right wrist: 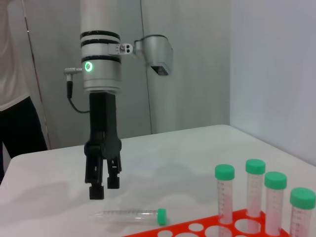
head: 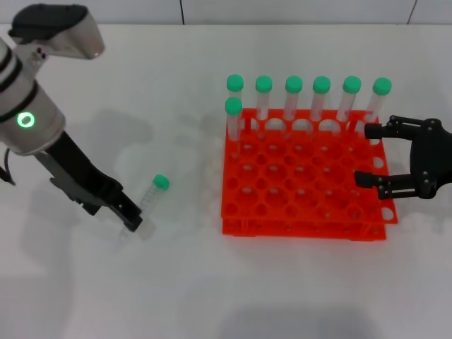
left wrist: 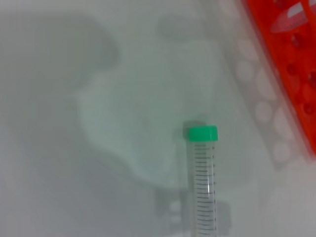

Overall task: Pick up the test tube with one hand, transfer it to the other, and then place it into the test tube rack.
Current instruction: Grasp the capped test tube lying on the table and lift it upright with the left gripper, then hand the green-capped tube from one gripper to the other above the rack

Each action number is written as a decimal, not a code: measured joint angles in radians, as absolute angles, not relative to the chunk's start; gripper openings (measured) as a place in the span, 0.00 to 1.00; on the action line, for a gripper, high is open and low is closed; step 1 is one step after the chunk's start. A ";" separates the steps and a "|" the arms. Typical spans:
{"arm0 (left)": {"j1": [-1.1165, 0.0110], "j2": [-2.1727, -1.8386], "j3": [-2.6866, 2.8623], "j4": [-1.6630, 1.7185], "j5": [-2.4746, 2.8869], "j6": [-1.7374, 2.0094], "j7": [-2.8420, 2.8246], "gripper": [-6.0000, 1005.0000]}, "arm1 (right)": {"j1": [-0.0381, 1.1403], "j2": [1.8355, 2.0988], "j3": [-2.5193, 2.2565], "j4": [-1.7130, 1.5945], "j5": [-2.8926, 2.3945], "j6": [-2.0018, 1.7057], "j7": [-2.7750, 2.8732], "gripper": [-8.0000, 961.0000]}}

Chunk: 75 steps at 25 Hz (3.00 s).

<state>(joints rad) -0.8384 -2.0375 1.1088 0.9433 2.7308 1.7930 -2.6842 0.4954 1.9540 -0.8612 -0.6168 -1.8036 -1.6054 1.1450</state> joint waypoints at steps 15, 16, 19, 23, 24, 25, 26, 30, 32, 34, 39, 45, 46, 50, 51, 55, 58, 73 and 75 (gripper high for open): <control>-0.829 -2.075 1.185 0.907 2.756 1.714 -2.739 0.86 | 0.494 1.961 -0.867 -0.613 -1.810 -1.608 1.134 0.91; -0.829 -2.076 1.186 0.904 2.755 1.710 -2.739 0.86 | 0.494 1.961 -0.867 -0.612 -1.810 -1.608 1.134 0.91; -0.829 -2.078 1.187 0.888 2.754 1.696 -2.739 0.80 | 0.494 1.962 -0.867 -0.612 -1.810 -1.605 1.133 0.91; -0.834 -2.079 1.188 0.863 2.756 1.670 -2.740 0.60 | 0.494 1.962 -0.867 -0.610 -1.810 -1.603 1.133 0.91; -0.834 -2.078 1.189 0.862 2.758 1.667 -2.740 0.57 | 0.494 1.962 -0.867 -0.610 -1.810 -1.603 1.133 0.91; -0.834 -2.078 1.190 0.862 2.763 1.666 -2.740 0.53 | 0.494 1.962 -0.866 -0.609 -1.810 -1.603 1.133 0.91; -0.834 -2.078 1.190 0.862 2.768 1.664 -2.741 0.50 | 0.493 1.962 -0.866 -0.609 -1.810 -1.602 1.133 0.91; -0.834 -2.079 1.191 0.862 2.779 1.653 -2.746 0.50 | 0.487 1.962 -0.861 -0.611 -1.810 -1.602 1.133 0.91; -0.834 -2.079 1.196 0.862 2.780 1.650 -2.748 0.50 | 0.486 1.962 -0.861 -0.612 -1.809 -1.601 1.133 0.91; -0.835 -2.079 1.208 0.862 2.780 1.646 -2.751 0.50 | 0.486 1.962 -0.860 -0.612 -1.809 -1.601 1.133 0.91; -0.838 -2.080 1.216 0.855 2.777 1.641 -2.753 0.48 | 0.486 1.962 -0.858 -0.610 -1.808 -1.595 1.134 0.91; -0.851 -2.082 1.226 0.838 2.775 1.635 -2.753 0.34 | 0.484 1.962 -0.858 -0.611 -1.808 -1.593 1.134 0.91; -0.851 -2.082 1.229 0.838 2.774 1.633 -2.753 0.29 | 0.483 1.962 -0.857 -0.611 -1.808 -1.593 1.134 0.91; -0.852 -2.082 1.231 0.839 2.773 1.625 -2.754 0.20 | 0.477 1.962 -0.857 -0.613 -1.807 -1.594 1.134 0.91; -0.851 -2.082 1.231 0.844 2.774 1.622 -2.757 0.20 | 0.475 1.962 -0.857 -0.614 -1.807 -1.594 1.134 0.91; -0.824 -2.082 1.229 0.956 2.770 1.629 -2.769 0.20 | 0.469 1.959 -0.857 -0.618 -1.803 -1.604 1.137 0.91; -0.780 -2.081 1.229 1.133 2.763 1.641 -2.772 0.20 | 0.468 1.954 -0.856 -0.619 -1.796 -1.611 1.142 0.91; -0.521 -2.083 1.311 1.458 2.422 1.086 -2.417 0.20 | 0.466 1.956 -0.821 -0.620 -1.788 -1.628 1.140 0.91; -0.496 -2.083 1.304 1.433 2.253 1.040 -2.283 0.20 | 0.466 1.959 -0.818 -0.620 -1.787 -1.628 1.138 0.91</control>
